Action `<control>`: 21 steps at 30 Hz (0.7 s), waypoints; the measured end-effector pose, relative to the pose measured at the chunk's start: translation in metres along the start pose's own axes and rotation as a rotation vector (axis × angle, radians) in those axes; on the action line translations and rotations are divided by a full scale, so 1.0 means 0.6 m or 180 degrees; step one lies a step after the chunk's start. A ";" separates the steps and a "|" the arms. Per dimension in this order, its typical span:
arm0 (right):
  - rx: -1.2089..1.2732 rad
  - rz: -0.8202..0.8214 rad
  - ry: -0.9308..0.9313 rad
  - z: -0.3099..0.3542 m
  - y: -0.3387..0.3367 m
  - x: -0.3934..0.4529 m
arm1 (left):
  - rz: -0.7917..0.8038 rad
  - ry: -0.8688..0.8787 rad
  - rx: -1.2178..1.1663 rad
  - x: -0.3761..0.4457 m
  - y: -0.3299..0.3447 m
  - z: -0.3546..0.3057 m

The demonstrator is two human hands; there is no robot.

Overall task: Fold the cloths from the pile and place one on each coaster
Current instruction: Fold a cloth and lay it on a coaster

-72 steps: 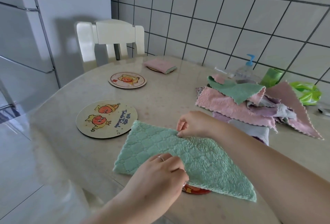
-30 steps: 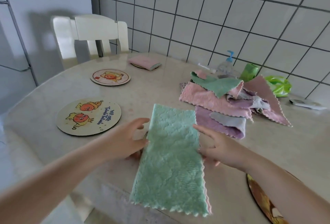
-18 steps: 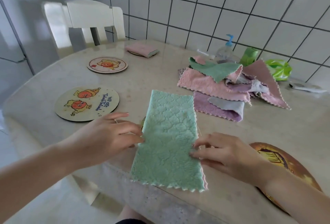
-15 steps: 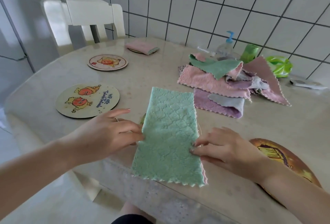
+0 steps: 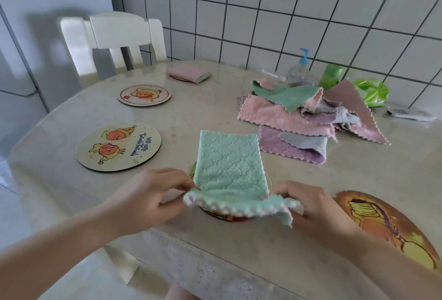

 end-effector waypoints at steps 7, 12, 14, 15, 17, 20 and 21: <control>0.1407 -0.0483 0.1308 -0.045 0.002 0.020 | -0.0164 -0.1144 -0.1466 0.011 0.013 0.029; 0.1235 -0.0693 0.1507 -0.074 -0.001 0.063 | -0.0378 -0.1505 -0.1474 0.046 0.014 0.046; 0.0969 -0.0600 0.1469 -0.077 0.000 0.083 | -0.0214 -0.1721 -0.1591 0.059 0.022 0.055; 0.0859 -0.0543 0.1473 -0.079 0.001 0.092 | -0.0138 -0.1858 -0.1703 0.065 0.026 0.059; 0.0578 -0.0433 0.1502 -0.087 0.006 0.108 | -0.0022 -0.2029 -0.1789 0.075 0.029 0.061; 0.0436 -0.0263 0.1565 -0.099 0.019 0.122 | 0.0246 -0.1967 -0.1130 0.095 0.032 0.071; 0.0458 -0.0240 0.1604 -0.103 0.022 0.124 | 0.0303 -0.1902 -0.0966 0.102 0.033 0.074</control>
Point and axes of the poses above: each hand's wrist, its own x-axis towards the middle knuckle, its own y-axis out of the palm, z = x × y, the point moved 7 cm from there along x, towards the middle knuckle
